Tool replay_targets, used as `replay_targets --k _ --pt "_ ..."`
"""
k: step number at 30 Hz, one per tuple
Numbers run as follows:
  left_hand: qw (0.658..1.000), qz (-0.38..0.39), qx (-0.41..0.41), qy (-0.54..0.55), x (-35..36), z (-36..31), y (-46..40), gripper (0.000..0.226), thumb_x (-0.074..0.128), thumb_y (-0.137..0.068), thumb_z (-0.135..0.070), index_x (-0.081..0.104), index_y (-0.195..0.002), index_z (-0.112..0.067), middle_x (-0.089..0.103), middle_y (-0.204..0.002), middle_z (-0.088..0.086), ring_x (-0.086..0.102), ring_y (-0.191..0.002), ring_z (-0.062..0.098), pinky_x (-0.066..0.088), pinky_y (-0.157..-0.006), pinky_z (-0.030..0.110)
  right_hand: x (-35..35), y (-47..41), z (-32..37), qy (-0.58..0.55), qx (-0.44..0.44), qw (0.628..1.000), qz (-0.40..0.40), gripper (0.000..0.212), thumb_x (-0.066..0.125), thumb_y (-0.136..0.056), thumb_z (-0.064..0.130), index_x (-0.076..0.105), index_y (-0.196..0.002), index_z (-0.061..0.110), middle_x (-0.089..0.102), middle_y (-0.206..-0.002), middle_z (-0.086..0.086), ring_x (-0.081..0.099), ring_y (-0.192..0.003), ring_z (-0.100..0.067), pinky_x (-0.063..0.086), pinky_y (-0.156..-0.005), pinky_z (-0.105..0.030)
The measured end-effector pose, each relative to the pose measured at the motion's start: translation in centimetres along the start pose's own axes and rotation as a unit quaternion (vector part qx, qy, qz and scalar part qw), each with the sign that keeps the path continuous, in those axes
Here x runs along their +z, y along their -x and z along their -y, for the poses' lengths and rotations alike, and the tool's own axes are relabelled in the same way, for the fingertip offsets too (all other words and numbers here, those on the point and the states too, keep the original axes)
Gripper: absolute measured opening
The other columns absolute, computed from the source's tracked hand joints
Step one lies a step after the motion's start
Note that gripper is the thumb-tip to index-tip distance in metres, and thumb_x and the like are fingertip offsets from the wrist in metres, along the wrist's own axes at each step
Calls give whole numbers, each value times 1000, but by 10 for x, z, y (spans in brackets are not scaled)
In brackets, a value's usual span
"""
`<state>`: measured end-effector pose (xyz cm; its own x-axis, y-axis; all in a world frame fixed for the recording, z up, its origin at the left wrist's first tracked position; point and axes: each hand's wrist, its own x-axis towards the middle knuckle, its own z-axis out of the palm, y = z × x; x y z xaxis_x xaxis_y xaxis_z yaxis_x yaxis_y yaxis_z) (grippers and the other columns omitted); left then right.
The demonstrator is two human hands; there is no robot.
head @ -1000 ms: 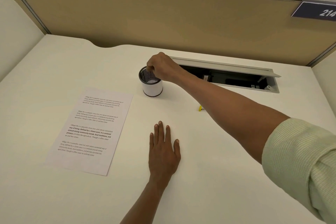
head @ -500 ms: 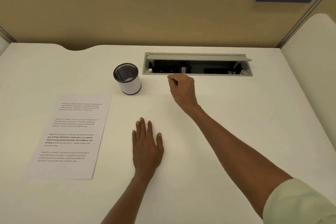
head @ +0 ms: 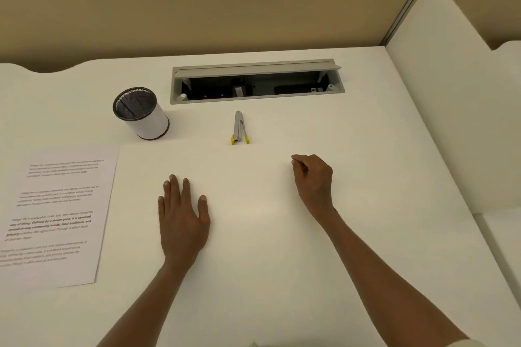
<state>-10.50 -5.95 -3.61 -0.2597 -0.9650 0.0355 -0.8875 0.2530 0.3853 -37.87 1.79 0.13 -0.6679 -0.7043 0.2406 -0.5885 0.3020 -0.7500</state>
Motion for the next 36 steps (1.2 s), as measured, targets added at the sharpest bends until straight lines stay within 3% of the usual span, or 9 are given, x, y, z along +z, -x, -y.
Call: replay_targets --k 6,10,14,19,23,29,31,33,36 --pt "1000 4 -2 -4 -1 0 0 67 29 -100 -48 33 -154 -8 16 -168 11 9 -156 25 12 -126 44 -33 15 -37 -4 57 997 -53 15 61 -88 4 74 -94 11 67 -77 2 60 -71 -10 45 -69 -13" --pt "1000 6 -1 -6 0 0 0 62 33 -104 -44 32 -155 -9 15 -168 11 9 -156 25 12 -126 45 -47 -3 -53 1 98 993 -69 13 65 -87 7 74 -95 8 71 -85 -3 64 -78 -14 44 -73 -8" --pt "1000 8 -4 -2 0 1 1 63 34 -104 -45 30 -156 -10 13 -169 9 7 -156 23 10 -127 44 -54 -31 -62 28 102 994 -26 12 69 -85 11 76 -95 7 73 -90 -7 66 -84 -17 43 -78 -13" --pt "1000 8 -4 2 0 0 0 68 28 -100 -50 30 -156 -11 12 -169 7 6 -156 21 10 -127 43 -62 -60 -66 72 67 993 67 10 71 -83 9 78 -89 7 75 -89 -6 63 -81 -11 35 -69 0" --pt "1000 7 -4 3 0 -1 1 68 28 -100 -50 31 -155 -10 13 -169 9 7 -156 22 10 -127 43 -62 -72 -69 108 57 986 114 9 70 -84 10 78 -88 8 75 -91 -5 67 -87 -17 38 -72 -15" --pt "1000 8 -4 -2 0 -1 0 69 26 -100 -50 30 -156 -10 12 -169 8 6 -156 21 9 -127 42 -59 -80 -65 174 34 973 145 16 60 -84 4 76 -82 6 74 -87 -7 66 -83 -21 43 -71 -24" --pt "1000 8 -4 -2 0 -1 0 69 26 -100 -50 30 -156 -10 12 -169 8 5 -156 21 8 -127 41 -58 -84 -64 222 13 960 169 18 55 -78 0 72 -73 4 69 -74 -9 61 -73 -26 45 -63 -29" --pt "1000 6 -3 -1 -1 -1 0 69 27 -100 -50 31 -156 -10 13 -169 8 6 -156 22 8 -127 41 -56 -86 -62 274 -8 942 196 19 49 -72 -3 59 -58 5 48 -56 -7 43 -59 -27 34 -52 -30" --pt "1000 3 -3 0 -1 -1 0 68 28 -100 -48 32 -155 -9 15 -168 9 7 -156 23 9 -127 41 -54 -89 -61 299 -28 930 213 21 46 -75 -1 49 -56 8 36 -56 -4 35 -58 -22 21 -49 -30"
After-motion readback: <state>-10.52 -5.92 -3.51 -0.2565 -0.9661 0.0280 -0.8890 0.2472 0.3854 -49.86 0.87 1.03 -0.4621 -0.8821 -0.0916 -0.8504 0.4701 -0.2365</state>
